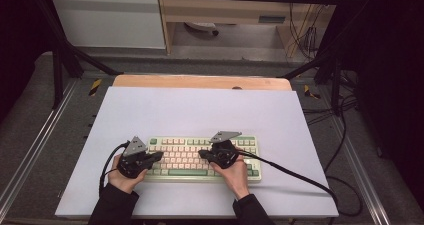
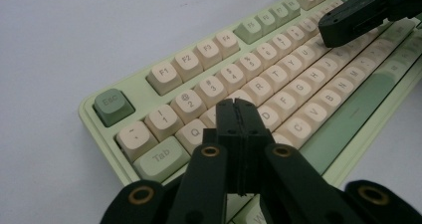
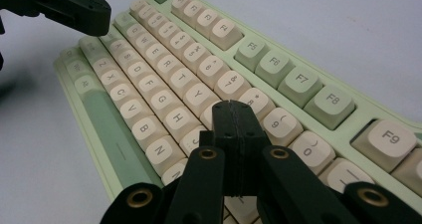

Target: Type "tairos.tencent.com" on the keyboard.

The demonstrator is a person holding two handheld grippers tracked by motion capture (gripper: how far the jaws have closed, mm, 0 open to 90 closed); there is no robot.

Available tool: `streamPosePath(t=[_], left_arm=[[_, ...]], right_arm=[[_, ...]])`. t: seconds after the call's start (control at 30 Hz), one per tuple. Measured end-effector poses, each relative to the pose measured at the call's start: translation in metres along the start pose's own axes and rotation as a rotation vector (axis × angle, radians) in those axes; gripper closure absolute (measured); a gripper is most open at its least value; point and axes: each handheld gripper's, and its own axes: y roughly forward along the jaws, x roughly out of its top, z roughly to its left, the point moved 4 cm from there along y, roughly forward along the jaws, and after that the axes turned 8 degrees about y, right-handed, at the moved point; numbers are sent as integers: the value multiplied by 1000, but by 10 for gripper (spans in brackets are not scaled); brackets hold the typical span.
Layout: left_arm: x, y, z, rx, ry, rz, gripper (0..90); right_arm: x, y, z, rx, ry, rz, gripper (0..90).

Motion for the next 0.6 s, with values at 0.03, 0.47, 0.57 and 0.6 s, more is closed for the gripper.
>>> streamPosePath(t=[0.03, 0.47, 0.57, 0.6], left_arm=[[0, 0, 0, 0, 1, 0, 900], [1, 0, 0, 0, 2, -2, 900], [1, -1, 0, 0, 2, -4, 900], [1, -1, 0, 0, 1, -5, 900]], right_arm=[[0, 0, 0, -1, -4, 1, 900], [-3, 3, -1, -8, -10, 17, 900], [0, -2, 0, 2, -16, 5, 900], [1, -4, 0, 2, -25, 2, 900]])
